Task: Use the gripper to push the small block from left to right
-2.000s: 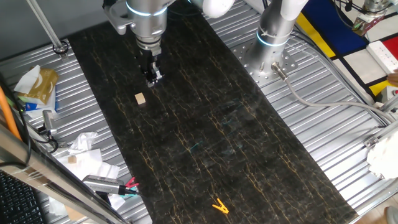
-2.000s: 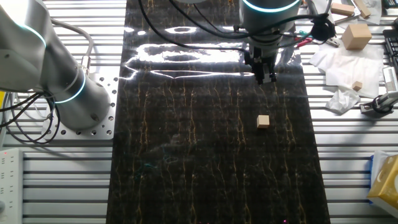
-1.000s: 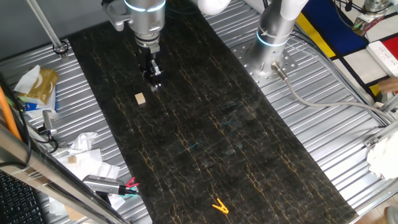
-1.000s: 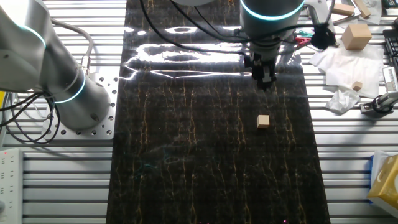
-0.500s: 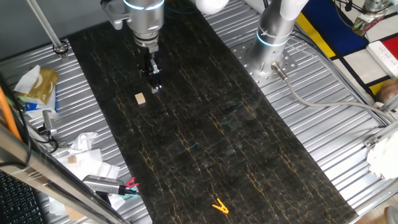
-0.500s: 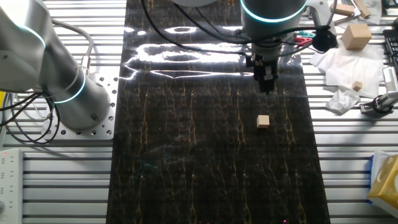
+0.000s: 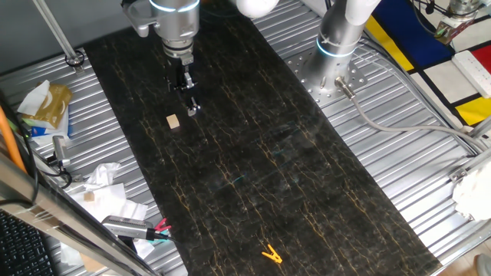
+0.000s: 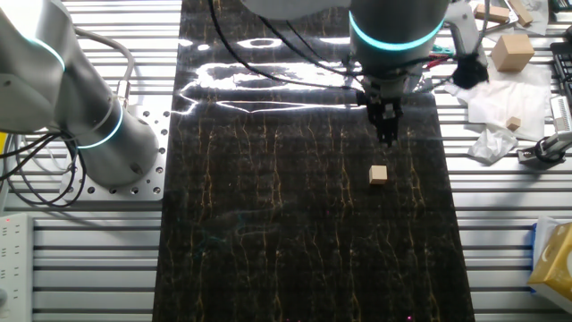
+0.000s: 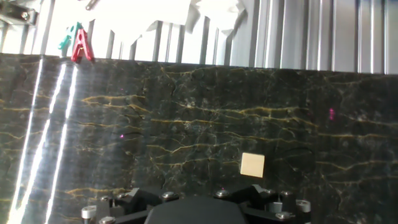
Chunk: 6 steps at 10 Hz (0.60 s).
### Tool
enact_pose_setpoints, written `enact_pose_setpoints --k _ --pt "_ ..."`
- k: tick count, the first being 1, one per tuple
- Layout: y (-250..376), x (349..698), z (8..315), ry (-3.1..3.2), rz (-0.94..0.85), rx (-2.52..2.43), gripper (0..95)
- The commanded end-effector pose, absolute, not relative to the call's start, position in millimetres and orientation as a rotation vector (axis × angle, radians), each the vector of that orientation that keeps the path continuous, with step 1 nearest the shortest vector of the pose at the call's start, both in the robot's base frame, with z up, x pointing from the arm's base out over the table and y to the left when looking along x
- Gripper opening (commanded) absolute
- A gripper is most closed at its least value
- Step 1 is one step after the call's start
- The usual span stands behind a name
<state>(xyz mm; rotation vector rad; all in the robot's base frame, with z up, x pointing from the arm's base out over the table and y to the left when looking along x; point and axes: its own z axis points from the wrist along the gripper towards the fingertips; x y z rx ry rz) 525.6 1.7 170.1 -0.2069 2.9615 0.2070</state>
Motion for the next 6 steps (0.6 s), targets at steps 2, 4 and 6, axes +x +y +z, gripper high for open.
enact_pose_setpoints --k 2,4,6 --pt "-0.6 531.4 163.1 2.957 0.215 -0.239 95.0" --pt "-2.0 533.4 157.9 2.961 0.224 -0.279 95.0" --pt "-3.1 537.3 152.7 2.978 0.224 -0.272 95.0"
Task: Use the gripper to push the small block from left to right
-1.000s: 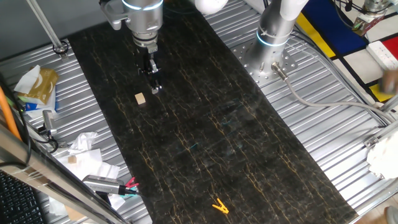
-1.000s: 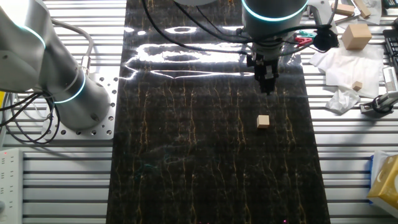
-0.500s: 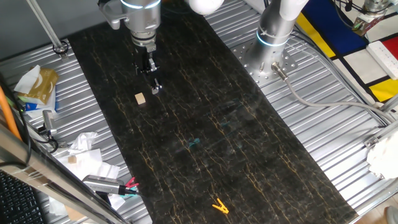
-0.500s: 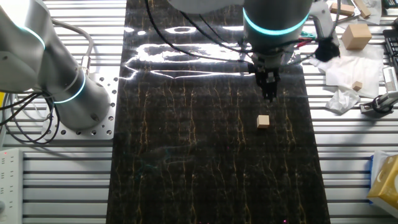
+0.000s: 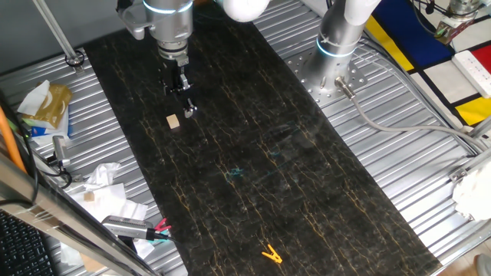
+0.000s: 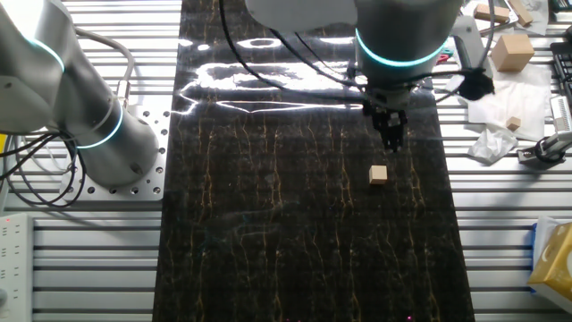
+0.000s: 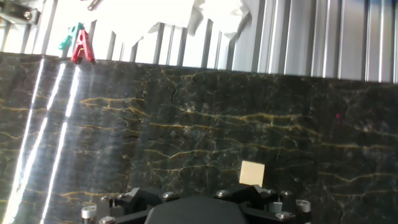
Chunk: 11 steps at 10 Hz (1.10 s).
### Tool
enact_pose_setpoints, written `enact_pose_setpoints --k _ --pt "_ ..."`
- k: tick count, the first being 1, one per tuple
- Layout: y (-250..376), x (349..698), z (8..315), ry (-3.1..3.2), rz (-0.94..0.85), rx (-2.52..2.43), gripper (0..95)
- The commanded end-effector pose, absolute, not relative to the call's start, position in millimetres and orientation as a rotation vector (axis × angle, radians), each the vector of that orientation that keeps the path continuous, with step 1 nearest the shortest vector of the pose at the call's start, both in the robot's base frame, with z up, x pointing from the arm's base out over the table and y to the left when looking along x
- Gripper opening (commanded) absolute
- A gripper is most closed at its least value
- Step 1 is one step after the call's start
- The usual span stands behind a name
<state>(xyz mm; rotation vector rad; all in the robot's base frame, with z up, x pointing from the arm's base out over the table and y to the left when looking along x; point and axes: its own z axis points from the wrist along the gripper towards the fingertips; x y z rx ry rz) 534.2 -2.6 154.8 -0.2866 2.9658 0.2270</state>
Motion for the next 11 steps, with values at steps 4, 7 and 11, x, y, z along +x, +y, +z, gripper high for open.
enact_pose_setpoints --k 4,7,11 --pt "0.1 548.1 155.0 3.064 0.179 -0.282 95.0" --pt "0.9 551.6 154.0 3.094 0.178 -0.286 95.0" --pt "0.2 554.2 148.6 3.128 0.186 -0.265 95.0"
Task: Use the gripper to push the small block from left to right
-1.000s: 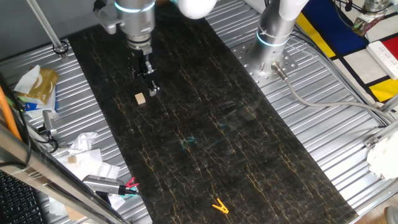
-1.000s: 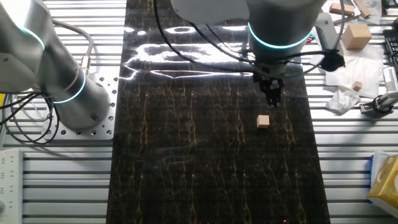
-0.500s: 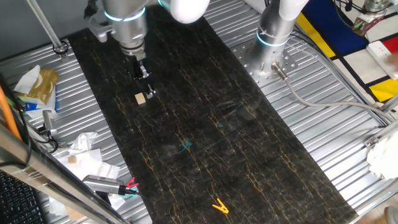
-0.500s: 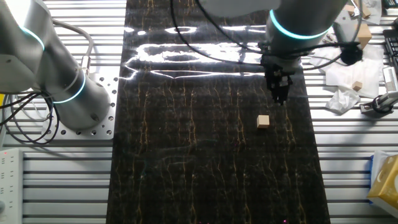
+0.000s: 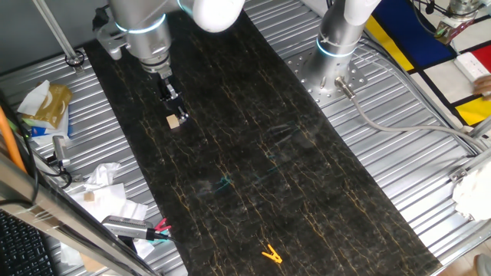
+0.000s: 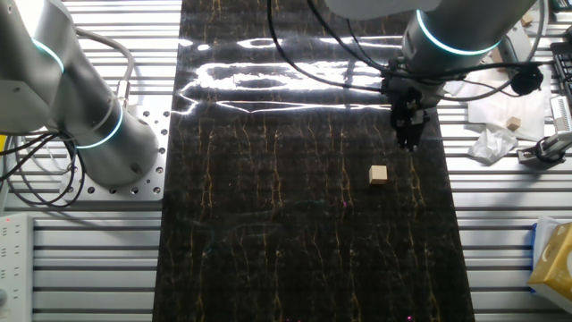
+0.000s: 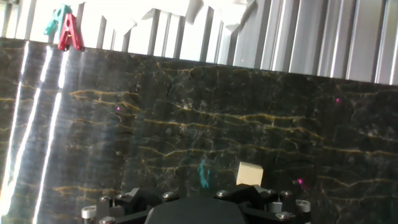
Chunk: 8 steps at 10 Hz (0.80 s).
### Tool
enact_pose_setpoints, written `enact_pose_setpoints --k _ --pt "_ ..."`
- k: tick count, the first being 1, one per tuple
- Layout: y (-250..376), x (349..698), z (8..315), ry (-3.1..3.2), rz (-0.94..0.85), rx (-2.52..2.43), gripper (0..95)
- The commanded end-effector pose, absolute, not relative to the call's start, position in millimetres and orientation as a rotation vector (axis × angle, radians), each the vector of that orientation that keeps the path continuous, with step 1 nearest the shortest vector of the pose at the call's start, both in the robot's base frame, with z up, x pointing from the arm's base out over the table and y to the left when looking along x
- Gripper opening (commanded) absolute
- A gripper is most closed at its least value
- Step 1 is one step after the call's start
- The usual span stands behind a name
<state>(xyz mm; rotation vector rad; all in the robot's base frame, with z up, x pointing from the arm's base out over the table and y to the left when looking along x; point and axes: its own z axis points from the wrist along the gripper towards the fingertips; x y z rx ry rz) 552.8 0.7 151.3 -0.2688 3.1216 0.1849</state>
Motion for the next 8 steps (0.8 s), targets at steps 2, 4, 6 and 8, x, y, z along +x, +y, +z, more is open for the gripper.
enact_pose_setpoints --k 2,4,6,8 --pt "0.3 554.4 147.4 3.148 0.173 -0.259 95.0" --pt "0.4 554.4 147.4 3.174 0.124 -0.296 95.0" --pt "2.5 554.5 146.5 3.207 0.052 -0.325 95.0" --pt "9.3 554.9 143.6 3.235 0.037 -0.348 95.0"
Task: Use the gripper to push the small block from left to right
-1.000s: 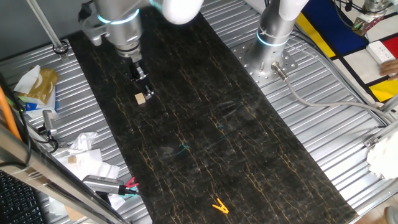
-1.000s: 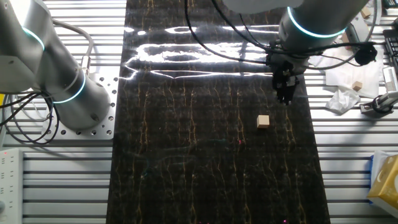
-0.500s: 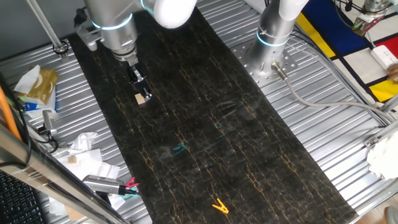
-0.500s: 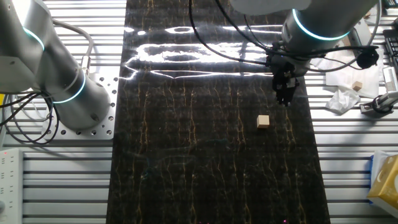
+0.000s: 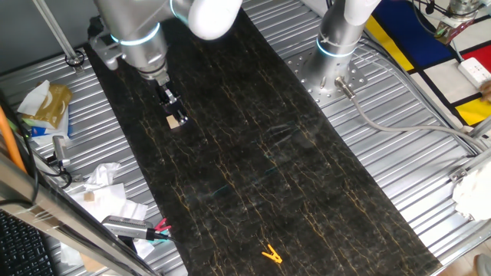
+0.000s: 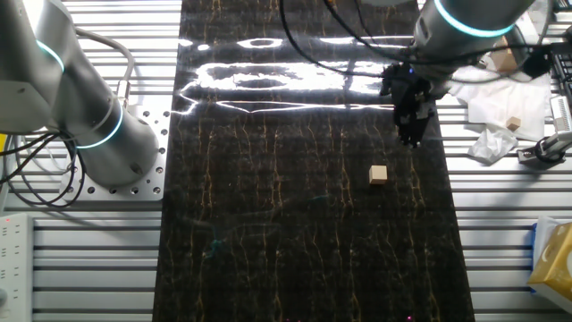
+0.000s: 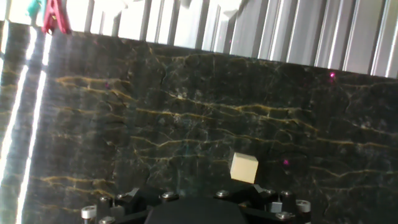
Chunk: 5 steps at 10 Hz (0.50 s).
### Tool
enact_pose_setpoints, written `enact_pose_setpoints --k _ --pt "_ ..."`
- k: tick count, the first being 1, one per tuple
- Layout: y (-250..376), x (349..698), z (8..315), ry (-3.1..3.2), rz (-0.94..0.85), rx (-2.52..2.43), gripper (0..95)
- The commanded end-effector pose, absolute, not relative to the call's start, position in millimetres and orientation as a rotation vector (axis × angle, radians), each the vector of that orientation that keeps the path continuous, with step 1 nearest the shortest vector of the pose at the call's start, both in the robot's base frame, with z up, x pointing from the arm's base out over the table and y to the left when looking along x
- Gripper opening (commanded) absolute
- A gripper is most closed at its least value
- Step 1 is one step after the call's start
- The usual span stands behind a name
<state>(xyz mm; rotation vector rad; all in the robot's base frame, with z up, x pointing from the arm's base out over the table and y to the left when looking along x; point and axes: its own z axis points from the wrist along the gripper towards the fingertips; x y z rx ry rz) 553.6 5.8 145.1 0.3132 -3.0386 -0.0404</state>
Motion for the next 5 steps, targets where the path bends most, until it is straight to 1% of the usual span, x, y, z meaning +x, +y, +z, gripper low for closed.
enact_pose_setpoints --k 1,5 --pt "15.4 555.2 140.0 -3.004 -0.027 0.342 95.0" --pt "5.6 557.7 129.4 -3.028 -0.022 0.358 95.0"
